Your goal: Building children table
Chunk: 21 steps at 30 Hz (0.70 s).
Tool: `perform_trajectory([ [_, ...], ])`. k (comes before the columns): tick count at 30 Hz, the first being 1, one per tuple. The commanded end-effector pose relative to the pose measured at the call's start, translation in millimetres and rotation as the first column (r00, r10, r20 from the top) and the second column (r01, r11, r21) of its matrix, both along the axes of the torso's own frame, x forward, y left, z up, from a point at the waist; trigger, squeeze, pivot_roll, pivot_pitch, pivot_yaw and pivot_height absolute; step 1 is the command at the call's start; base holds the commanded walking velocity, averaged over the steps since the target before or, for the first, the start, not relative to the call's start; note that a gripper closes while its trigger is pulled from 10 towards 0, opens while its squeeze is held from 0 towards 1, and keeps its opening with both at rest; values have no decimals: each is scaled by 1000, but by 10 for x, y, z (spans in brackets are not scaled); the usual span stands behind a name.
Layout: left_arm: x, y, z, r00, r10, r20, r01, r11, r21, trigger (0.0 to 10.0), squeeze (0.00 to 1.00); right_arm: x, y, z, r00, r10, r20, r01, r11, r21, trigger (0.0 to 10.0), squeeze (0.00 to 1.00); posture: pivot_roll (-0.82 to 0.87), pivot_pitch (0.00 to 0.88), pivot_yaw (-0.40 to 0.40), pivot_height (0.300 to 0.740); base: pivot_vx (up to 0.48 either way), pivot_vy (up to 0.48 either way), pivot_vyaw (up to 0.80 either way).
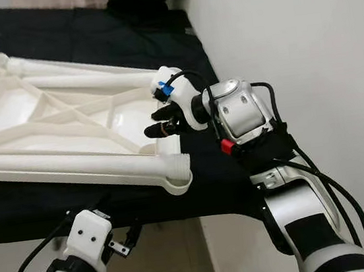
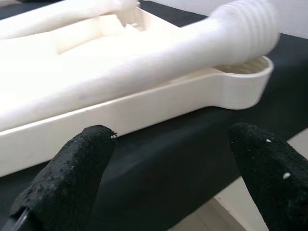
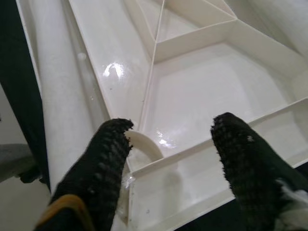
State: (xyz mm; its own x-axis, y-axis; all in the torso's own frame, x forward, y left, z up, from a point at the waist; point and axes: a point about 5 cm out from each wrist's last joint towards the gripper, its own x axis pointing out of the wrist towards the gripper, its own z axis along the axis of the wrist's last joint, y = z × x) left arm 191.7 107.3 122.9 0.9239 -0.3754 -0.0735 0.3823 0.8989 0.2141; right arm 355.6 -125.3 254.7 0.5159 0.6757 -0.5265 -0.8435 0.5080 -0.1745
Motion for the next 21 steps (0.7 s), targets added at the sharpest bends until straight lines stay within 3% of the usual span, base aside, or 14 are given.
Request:
perform_trajectory([
  [1, 19, -3, -80, 1000, -4, -27, 4, 1000, -11, 10000, 0, -76, -16, 16, 999, 40, -13, -40, 999, -2, 10000, 1000, 6, 47, -135, 740, 0, 0, 0],
  [5, 67, 16, -113, 1000, 7, -29, -7, 1000, -18, 10000, 0, -140, 30, 68, 996, 93, 7, -93, 994, -56, 10000, 1000, 2, 42, -129, 740, 0, 0, 0],
  [6, 78, 18, -121, 1000, 7, -28, -7, 1000, -18, 10000, 0, -154, 36, 73, 994, 111, 12, -110, 990, -83, 10000, 0, 2, 34, -128, 740, 0, 0, 0],
  [10, 110, 23, -146, 1000, 4, -29, -4, 1000, -17, 10000, 0, -218, 83, 92, 982, 190, -11, -190, 974, -122, 10000, 0, 0, 24, -128, 740, 0, 0, 0],
  [12, 136, 25, -168, 1000, -1, -28, 0, 1000, -18, 10000, 0, -207, 105, 73, 978, 209, -13, -207, 955, -212, 10000, 0, -9, 17, -124, 740, 0, 0, 0],
  [16, 150, 22, -178, 1000, -3, -27, 2, 1000, -20, 10000, 0, -183, 152, 40, 978, 208, -27, -208, 946, -250, 10000, 0, -8, 14, -127, 740, 0, 0, 0],
  [21, 153, 18, -184, 1000, 0, -24, -1, 1000, -27, 10000, 0, -79, 260, -171, 983, 153, -102, -176, 943, -284, 10000, 0, -2, 21, -138, 740, 0, 0, 0],
])
